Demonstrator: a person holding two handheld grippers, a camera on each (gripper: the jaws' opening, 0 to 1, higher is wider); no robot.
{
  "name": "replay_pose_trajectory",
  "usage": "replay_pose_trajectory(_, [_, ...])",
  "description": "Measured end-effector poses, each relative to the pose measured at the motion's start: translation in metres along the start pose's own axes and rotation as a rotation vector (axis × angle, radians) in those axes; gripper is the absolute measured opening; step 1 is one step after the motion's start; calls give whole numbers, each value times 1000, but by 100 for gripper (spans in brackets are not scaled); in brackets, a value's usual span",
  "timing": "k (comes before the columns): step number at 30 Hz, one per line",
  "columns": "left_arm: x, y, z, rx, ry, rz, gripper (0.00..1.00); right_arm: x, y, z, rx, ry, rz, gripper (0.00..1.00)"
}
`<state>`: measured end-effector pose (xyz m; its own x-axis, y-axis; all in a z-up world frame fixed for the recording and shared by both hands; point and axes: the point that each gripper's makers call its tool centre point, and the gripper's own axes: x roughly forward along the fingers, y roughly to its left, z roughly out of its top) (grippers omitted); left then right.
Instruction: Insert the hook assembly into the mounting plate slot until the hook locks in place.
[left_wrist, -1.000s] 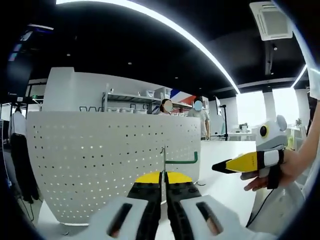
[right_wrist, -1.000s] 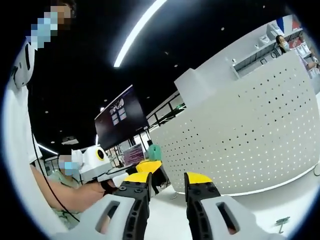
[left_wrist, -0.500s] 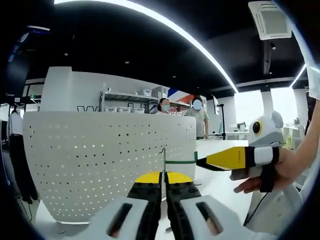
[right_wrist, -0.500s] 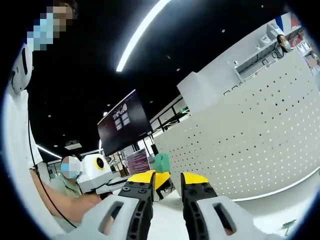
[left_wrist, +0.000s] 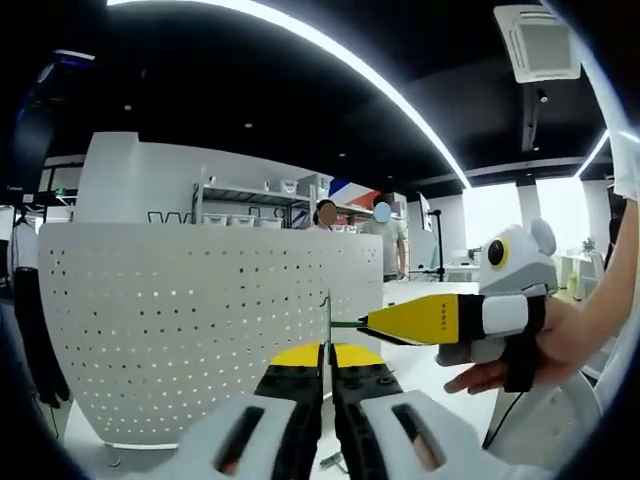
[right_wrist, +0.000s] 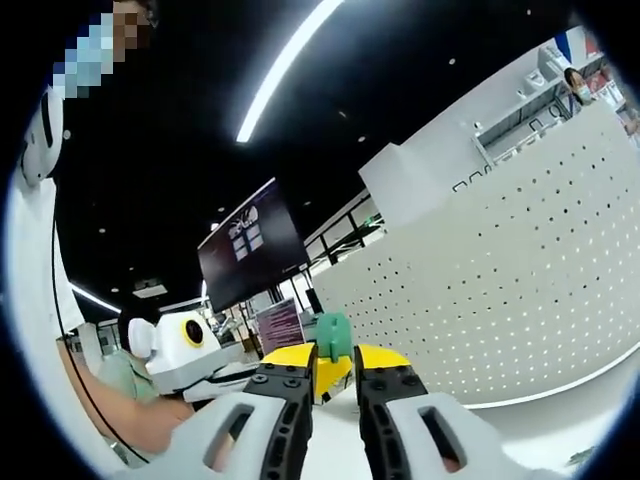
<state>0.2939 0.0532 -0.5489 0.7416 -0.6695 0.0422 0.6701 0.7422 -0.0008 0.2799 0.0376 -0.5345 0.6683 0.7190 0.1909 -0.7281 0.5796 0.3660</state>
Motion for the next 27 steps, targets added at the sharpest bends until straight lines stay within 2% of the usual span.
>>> replay_pose_trajectory(13, [1, -7, 1, 7, -1, -18, 1, 6, -2, 1, -1, -10, -7, 5])
replay_pose_trajectory(17, [1, -9, 1, 17, 3, -23, 1, 7, 2, 1, -35, -5, -1, 2])
replay_pose_trajectory(27, [1, -9, 1, -5, -3, -20, 1, 6, 0, 1, 12, -22, -17, 2])
